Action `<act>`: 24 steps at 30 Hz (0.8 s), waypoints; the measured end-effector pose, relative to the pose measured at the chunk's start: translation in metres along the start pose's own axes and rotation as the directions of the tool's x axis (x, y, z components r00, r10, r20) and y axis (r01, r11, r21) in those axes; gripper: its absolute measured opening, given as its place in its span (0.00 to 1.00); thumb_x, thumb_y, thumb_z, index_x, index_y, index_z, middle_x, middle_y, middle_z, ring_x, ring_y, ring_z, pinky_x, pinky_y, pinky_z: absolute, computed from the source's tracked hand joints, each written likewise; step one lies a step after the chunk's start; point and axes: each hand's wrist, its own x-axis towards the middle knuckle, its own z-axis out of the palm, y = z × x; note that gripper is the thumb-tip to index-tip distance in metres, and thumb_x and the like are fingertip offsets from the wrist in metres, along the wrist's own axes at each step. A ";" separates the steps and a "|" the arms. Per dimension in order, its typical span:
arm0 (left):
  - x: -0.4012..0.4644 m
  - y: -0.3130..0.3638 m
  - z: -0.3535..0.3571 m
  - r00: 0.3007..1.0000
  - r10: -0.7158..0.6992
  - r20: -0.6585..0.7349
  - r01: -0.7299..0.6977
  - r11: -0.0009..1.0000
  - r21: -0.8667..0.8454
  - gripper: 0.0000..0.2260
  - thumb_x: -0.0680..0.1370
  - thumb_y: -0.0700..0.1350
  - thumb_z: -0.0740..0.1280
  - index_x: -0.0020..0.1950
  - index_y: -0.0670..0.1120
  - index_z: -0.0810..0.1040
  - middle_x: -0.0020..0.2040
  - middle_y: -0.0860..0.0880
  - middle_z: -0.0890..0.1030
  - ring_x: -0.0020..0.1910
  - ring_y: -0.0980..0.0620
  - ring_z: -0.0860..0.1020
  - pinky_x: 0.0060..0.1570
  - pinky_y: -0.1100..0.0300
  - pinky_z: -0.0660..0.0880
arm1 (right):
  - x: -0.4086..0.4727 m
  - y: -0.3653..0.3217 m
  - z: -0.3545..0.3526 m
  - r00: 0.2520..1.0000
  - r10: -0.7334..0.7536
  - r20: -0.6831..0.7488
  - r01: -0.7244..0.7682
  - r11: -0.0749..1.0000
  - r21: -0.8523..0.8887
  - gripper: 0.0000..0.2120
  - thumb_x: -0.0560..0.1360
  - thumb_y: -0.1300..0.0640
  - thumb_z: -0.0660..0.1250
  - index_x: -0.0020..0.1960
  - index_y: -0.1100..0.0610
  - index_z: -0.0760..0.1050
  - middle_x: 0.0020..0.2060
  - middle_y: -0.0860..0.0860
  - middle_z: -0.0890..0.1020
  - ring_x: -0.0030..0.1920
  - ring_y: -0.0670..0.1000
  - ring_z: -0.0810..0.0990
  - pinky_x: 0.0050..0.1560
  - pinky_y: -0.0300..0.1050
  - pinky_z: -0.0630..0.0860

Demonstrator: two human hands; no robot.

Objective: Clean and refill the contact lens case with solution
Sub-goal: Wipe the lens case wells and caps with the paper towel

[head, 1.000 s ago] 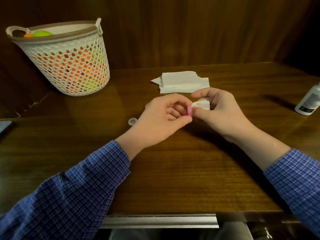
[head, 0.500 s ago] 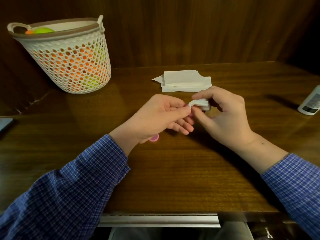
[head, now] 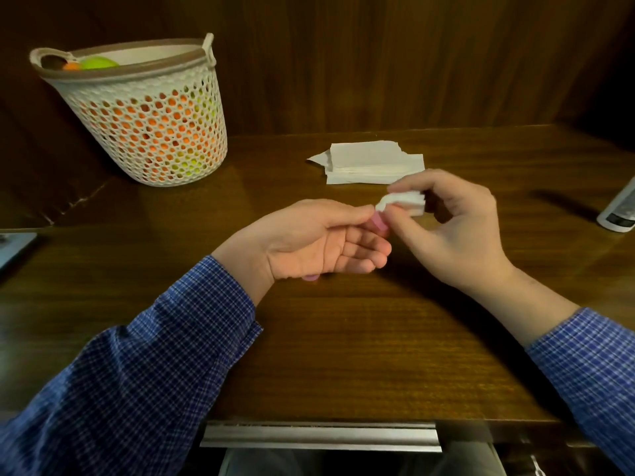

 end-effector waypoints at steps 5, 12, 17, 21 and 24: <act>-0.006 0.010 -0.014 0.965 0.201 -0.169 -0.201 0.979 0.021 0.10 0.79 0.42 0.70 0.56 0.37 0.82 0.46 0.42 0.86 0.43 0.50 0.86 0.41 0.61 0.83 | 0.009 0.008 -0.002 0.857 0.516 0.020 -0.507 0.833 0.222 0.11 0.76 0.59 0.75 0.58 0.52 0.81 0.46 0.45 0.85 0.44 0.51 0.86 0.42 0.42 0.82; -0.036 0.015 -0.054 0.762 0.441 -0.474 -0.503 0.864 -0.006 0.11 0.74 0.41 0.71 0.56 0.41 0.80 0.45 0.45 0.86 0.44 0.52 0.85 0.45 0.60 0.82 | 0.019 0.015 0.015 0.580 0.764 0.282 -0.814 0.549 0.189 0.04 0.78 0.59 0.73 0.49 0.52 0.85 0.49 0.53 0.85 0.49 0.51 0.85 0.50 0.46 0.83; -0.051 0.007 -0.079 0.709 0.460 -0.534 -0.483 0.869 0.107 0.08 0.79 0.35 0.70 0.57 0.39 0.82 0.49 0.44 0.88 0.49 0.51 0.86 0.49 0.60 0.82 | 0.066 0.002 0.067 0.665 0.680 0.308 -0.740 0.654 0.156 0.08 0.76 0.59 0.73 0.40 0.50 0.86 0.47 0.46 0.85 0.53 0.47 0.81 0.49 0.42 0.78; -0.064 0.003 -0.094 0.676 0.476 -0.563 -0.465 0.868 0.175 0.09 0.76 0.34 0.73 0.56 0.39 0.83 0.51 0.43 0.88 0.52 0.48 0.87 0.49 0.61 0.82 | 0.108 -0.005 0.121 0.737 0.556 0.385 -0.632 0.768 0.102 0.07 0.77 0.59 0.72 0.43 0.52 0.86 0.42 0.44 0.85 0.44 0.43 0.80 0.36 0.33 0.74; -0.072 -0.001 -0.102 0.687 0.471 -0.554 -0.431 0.877 0.211 0.10 0.76 0.34 0.73 0.57 0.39 0.82 0.51 0.43 0.88 0.53 0.47 0.87 0.49 0.61 0.82 | 0.122 -0.004 0.147 0.745 0.521 0.416 -0.493 0.851 -0.183 0.10 0.81 0.55 0.68 0.57 0.57 0.85 0.49 0.47 0.83 0.47 0.46 0.79 0.45 0.40 0.73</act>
